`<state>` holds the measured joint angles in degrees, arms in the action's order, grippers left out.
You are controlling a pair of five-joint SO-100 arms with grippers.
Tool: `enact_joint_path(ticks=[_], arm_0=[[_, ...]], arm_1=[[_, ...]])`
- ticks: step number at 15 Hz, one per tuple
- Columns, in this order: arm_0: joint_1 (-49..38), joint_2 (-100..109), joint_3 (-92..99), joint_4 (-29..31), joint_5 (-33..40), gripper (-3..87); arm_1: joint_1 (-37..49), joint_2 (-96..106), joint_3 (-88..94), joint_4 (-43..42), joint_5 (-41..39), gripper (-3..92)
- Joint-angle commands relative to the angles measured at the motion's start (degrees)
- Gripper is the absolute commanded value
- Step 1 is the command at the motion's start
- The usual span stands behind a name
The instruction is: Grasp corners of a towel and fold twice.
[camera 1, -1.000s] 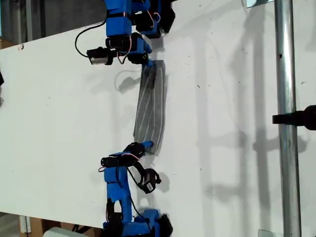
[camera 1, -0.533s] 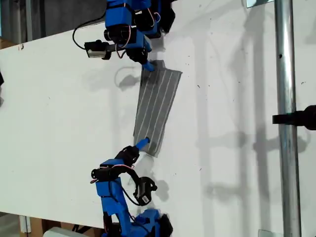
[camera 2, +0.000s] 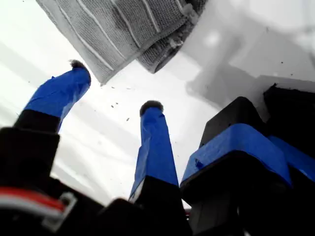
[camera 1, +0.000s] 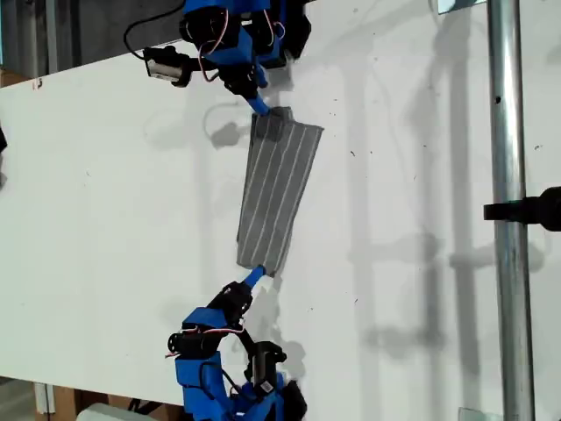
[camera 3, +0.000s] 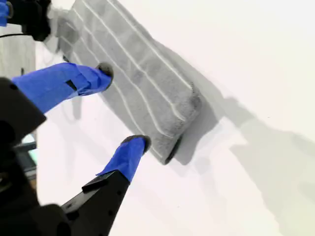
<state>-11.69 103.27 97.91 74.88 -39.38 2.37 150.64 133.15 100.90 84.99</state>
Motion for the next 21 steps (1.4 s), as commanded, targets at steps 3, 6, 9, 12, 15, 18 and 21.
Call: enact_joint_path(ticks=[3,6,9,12,15,18,21], arm_0=[[4.66,18.46,21.71,-10.28,-2.46,28.2],[6.68,40.61,46.58,-20.30,-9.93,30.4],[9.76,50.36,56.87,-21.97,-12.66,29.0],[10.02,58.18,62.58,-19.42,-14.50,28.0],[8.70,81.74,70.05,-12.92,-13.62,24.1],[8.44,88.86,74.27,-12.22,-14.41,23.1],[8.35,95.80,76.73,-10.02,-14.06,21.7]], arm_1=[[-0.44,-2.99,3.16,-4.31,4.57,31.0],[1.41,-0.62,10.72,-12.04,6.77,42.8],[4.31,-9.05,18.81,-21.88,6.24,41.7],[7.47,-26.37,16.17,-27.16,1.41,42.4],[8.26,-42.01,6.77,-32.43,-2.64,40.3],[6.59,-33.40,12.57,-51.06,-2.90,7.3],[7.56,-35.24,7.03,-47.99,-3.78,-0.1]])
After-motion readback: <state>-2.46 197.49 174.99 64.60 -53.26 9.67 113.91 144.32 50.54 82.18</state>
